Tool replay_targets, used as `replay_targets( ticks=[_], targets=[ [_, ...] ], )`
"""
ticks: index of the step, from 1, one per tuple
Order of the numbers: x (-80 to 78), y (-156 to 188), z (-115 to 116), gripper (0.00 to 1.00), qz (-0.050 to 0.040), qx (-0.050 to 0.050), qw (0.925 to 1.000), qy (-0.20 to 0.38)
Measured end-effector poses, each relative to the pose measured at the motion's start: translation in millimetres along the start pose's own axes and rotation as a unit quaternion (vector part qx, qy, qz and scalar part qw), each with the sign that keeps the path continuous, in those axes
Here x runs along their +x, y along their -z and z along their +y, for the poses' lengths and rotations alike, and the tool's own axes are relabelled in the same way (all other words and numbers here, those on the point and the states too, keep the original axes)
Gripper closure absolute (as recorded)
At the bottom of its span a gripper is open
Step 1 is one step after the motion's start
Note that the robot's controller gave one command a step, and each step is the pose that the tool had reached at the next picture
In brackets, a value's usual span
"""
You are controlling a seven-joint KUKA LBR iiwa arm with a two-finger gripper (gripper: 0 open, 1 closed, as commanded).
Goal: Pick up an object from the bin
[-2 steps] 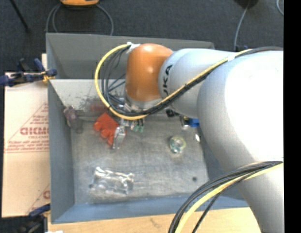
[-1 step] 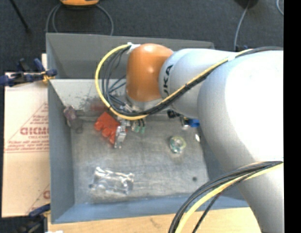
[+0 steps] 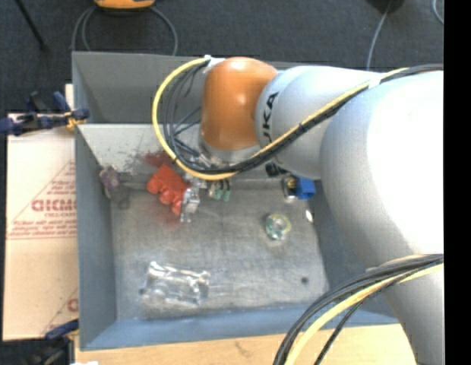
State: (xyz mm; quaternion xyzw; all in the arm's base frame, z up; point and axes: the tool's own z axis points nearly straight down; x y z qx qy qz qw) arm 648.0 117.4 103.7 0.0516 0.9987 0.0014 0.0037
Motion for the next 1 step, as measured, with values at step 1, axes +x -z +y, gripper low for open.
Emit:
replay_targets(
  ticks=[1],
  targets=[
    [-3.2,64.4,0.4,1.0,-0.0017,-0.001,1.0,0.0]
  ],
)
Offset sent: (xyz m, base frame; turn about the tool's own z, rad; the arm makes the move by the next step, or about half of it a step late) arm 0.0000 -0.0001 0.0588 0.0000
